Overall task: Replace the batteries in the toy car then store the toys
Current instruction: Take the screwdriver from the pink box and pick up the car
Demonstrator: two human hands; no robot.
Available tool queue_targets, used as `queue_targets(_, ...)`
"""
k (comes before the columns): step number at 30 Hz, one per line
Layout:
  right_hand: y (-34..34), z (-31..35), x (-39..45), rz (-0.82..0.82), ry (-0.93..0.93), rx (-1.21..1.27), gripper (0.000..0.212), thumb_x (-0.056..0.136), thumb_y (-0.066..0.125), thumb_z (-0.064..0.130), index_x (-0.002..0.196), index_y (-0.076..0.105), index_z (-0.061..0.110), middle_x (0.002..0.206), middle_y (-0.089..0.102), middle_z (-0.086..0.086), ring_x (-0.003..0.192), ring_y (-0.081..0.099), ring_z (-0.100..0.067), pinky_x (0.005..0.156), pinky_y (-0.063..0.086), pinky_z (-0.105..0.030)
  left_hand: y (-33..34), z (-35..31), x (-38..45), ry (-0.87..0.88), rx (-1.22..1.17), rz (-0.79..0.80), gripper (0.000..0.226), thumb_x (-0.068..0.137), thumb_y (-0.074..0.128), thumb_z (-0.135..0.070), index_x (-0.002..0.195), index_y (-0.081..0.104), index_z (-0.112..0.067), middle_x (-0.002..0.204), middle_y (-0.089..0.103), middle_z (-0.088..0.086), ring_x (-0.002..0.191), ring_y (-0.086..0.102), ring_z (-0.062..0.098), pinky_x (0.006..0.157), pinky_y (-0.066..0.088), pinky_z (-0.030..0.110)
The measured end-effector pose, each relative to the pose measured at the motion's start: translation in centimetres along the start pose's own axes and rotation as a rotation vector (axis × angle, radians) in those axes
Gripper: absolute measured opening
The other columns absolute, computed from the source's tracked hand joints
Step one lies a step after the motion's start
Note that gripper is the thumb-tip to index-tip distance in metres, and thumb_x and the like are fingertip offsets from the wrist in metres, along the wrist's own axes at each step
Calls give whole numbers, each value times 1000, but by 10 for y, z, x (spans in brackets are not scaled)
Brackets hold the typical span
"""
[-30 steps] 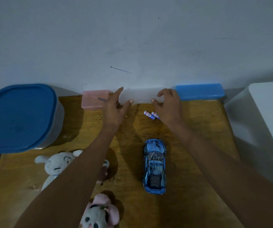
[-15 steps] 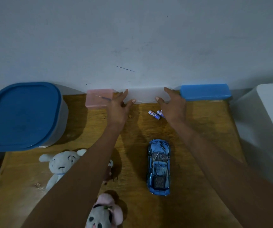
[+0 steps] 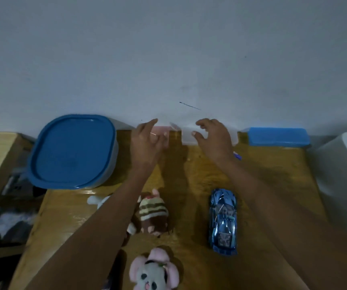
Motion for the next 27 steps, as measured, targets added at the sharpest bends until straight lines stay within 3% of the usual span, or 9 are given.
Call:
queue_targets(4, 51, 39, -5, 152, -57, 51, 37, 89, 72, 23, 126, 65, 20, 115, 64, -7, 99, 65, -24, 83, 53, -32, -7, 52, -2, -132, -22, 101, 62, 87, 73, -39, 144, 53, -25, 145, 52, 9, 132, 46, 25, 106, 44, 39)
queue_targets(8, 89, 52, -12, 205, -66, 50, 48, 88, 72, 19, 135, 61, 22, 130, 61, -7, 110, 63, -25, 94, 51, -31, -3, 71, -7, -106, -231, 211, 67, 78, 83, -22, 140, 58, -25, 137, 60, 0, 123, 58, 17, 103, 53, 44)
queue_targets(12, 104, 52, -17, 180, -80, 46, 46, 93, 67, 18, 137, 59, 30, 136, 57, -3, 115, 59, -22, 94, 47, -27, 1, 78, -2, -108, -302, 215, 63, 77, 82, -5, 136, 63, -14, 137, 63, 3, 120, 62, 15, 101, 55, 34)
queue_targets(16, 107, 49, -15, 110, -93, 33, 40, 93, 66, 18, 133, 64, 27, 123, 65, -3, 106, 62, -22, 84, 43, -21, 6, 78, 3, -75, -294, 168, 45, 80, 79, 0, 124, 70, -3, 131, 66, 10, 115, 63, 19, 88, 48, 5)
queue_targets(21, 103, 50, -12, 58, -126, 30, 35, 95, 66, 17, 129, 67, 24, 118, 69, -5, 102, 64, -22, 85, 49, -27, 12, 87, 6, -66, -328, 143, 40, 82, 77, -3, 122, 72, -4, 128, 67, 12, 115, 64, 22, 90, 54, 17)
queue_targets(24, 104, 48, -12, 66, -149, 15, 38, 94, 67, 20, 132, 65, 25, 122, 66, -4, 105, 62, -22, 89, 50, -30, 13, 89, 6, -60, -353, 136, 41, 83, 77, -2, 123, 70, -3, 130, 65, 14, 116, 62, 21, 86, 49, 6)
queue_targets(27, 106, 47, -11, 66, -174, -15, 40, 95, 65, 23, 135, 61, 24, 124, 64, -5, 107, 60, -21, 91, 49, -31, 15, 90, 5, -58, -356, 129, 43, 84, 76, 0, 126, 68, -2, 132, 63, 16, 117, 60, 22, 87, 47, 4)
Point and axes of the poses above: each hand's wrist, its own x-axis towards the middle knuckle, its own y-axis out of the palm, z = x × y, the point moved 6 cm from there along x, towards the middle knuckle
